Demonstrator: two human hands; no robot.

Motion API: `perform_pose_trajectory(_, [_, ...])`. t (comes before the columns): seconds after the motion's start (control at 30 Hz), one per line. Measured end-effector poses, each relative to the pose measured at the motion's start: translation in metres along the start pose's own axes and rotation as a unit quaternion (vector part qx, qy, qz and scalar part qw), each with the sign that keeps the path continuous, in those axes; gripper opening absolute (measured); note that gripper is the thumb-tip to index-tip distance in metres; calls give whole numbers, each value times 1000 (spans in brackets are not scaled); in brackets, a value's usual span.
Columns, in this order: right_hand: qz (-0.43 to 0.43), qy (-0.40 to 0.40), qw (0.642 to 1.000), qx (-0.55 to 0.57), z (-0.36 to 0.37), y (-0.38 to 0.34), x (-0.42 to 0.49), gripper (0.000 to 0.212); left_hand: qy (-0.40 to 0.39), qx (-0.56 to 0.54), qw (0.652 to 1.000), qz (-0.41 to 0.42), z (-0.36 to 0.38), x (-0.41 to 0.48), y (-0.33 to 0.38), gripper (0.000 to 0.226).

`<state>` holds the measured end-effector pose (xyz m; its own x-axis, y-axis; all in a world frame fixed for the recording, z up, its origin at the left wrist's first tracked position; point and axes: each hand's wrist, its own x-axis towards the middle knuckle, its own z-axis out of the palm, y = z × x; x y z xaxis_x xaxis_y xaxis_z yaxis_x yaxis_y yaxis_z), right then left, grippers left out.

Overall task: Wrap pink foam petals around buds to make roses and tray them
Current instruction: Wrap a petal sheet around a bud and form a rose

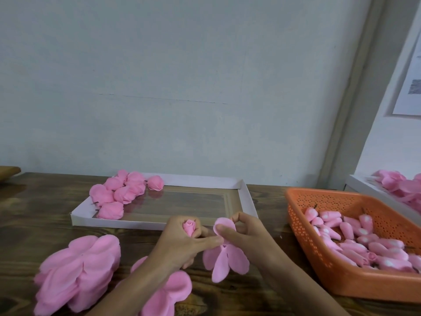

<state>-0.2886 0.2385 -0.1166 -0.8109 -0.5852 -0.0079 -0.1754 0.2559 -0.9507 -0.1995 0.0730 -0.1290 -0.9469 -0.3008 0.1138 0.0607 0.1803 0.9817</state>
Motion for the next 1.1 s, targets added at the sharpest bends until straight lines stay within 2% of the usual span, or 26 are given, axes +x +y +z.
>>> perform_pose_trajectory(0.37, [11,-40,996,79,2,0,-2,26,-35,-8,999,-11,-5,0,3,53])
perform_pose_trajectory(0.57, [-16,-28,998,62,2,1,0,31,-30,2,999,14,-3,1,2,54])
perform_pose_trajectory(0.67, [2,-31,996,89,0,4,2,36,-15,-7,1000,15,-2,2,1,38])
perform_pose_trajectory(0.73, [3,-55,992,110,-4,4,2,23,0,-16,1000,10,-2,3,-2,28])
perform_pose_trajectory(0.8, [-11,-72,990,117,-6,3,2,10,15,-25,1000,-2,-3,3,-1,28])
perform_pose_trajectory(0.97, [-69,-59,990,112,-9,-1,1,7,35,-13,999,-32,-4,6,-3,33])
perform_pose_trajectory(1.03, [-96,-55,986,121,-11,-3,1,6,23,31,999,-21,-4,9,-6,44])
perform_pose_trajectory(1.1, [-130,-54,981,132,-12,-5,0,6,-20,26,999,-23,-4,9,-5,49])
